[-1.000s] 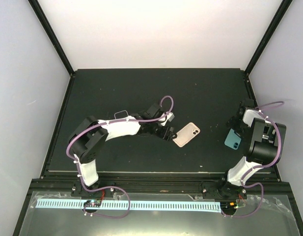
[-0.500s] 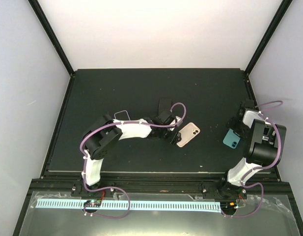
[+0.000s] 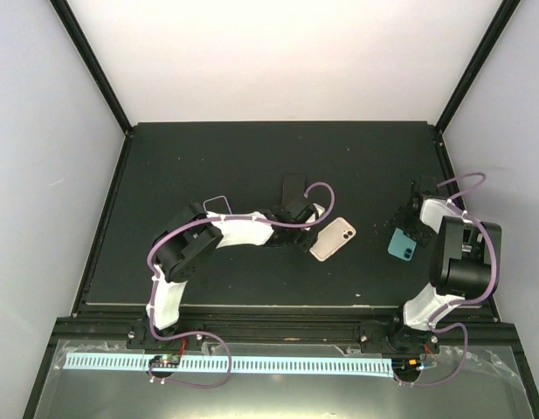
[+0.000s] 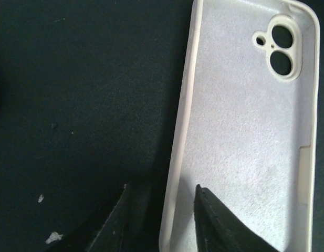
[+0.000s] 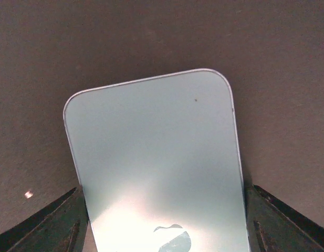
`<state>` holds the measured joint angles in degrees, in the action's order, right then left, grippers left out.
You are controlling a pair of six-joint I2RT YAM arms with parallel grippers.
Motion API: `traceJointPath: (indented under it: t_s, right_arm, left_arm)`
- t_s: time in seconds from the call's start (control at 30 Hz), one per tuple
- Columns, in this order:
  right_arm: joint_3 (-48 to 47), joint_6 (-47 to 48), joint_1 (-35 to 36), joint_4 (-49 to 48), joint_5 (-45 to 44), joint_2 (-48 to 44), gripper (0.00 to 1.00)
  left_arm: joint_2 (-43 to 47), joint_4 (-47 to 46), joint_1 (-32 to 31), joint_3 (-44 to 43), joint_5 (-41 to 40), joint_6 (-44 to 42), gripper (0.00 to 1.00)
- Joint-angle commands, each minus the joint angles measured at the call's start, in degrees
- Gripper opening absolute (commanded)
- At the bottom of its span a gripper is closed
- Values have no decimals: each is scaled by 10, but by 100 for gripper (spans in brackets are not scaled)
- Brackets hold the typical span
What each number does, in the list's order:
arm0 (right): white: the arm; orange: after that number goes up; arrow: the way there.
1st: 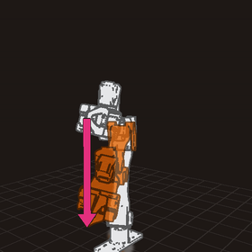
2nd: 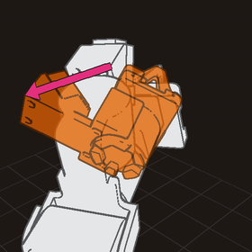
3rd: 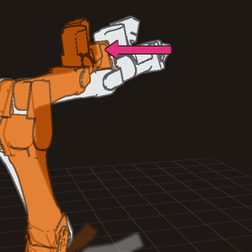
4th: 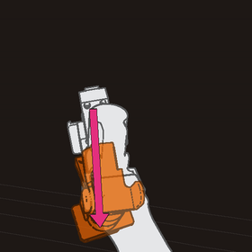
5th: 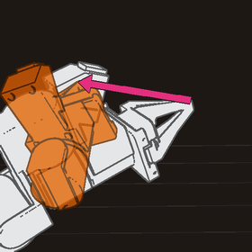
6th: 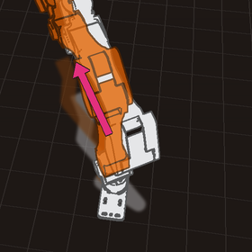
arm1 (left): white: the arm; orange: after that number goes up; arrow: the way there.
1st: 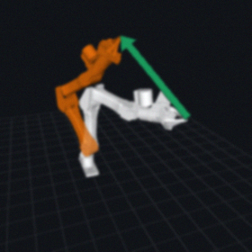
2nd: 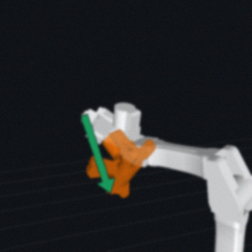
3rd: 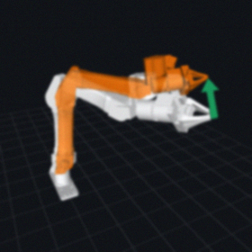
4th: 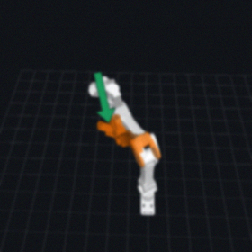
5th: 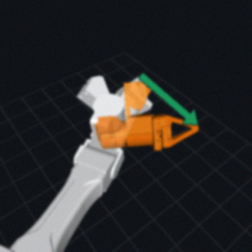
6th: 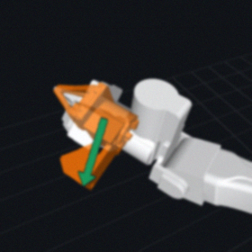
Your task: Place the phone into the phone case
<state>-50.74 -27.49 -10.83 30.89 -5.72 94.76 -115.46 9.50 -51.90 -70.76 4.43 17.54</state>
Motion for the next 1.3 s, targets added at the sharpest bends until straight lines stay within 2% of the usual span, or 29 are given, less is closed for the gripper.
traceJointPath:
  t_s: [0.0,0.17,0.33,0.5,0.67,0.97,1.1,1.27]
  right_arm:
    - [43,-10,37,0,71,10,73]
    - [64,-10,64,-21,78,-2,72]
    - [80,8,81,-41,99,-29,71]
    - [76,5,126,-46,106,-33,70]
    - [57,3,206,-48,102,-43,70]
    - [8,20,347,-68,88,-35,70]
    - [-18,19,382,-63,75,-16,70]
    - [-38,12,397,-57,66,-1,69]
  left_arm:
    - [-14,8,-9,-10,-19,-6,28]
    - [11,49,-11,3,-57,8,9]
    - [70,103,-9,44,-117,45,1]
    - [117,152,-4,90,-132,92,2]
    - [149,162,1,148,-104,154,5]
    - [231,101,36,282,21,239,12]
    - [280,65,56,321,84,261,16]
    - [330,81,76,332,94,265,17]
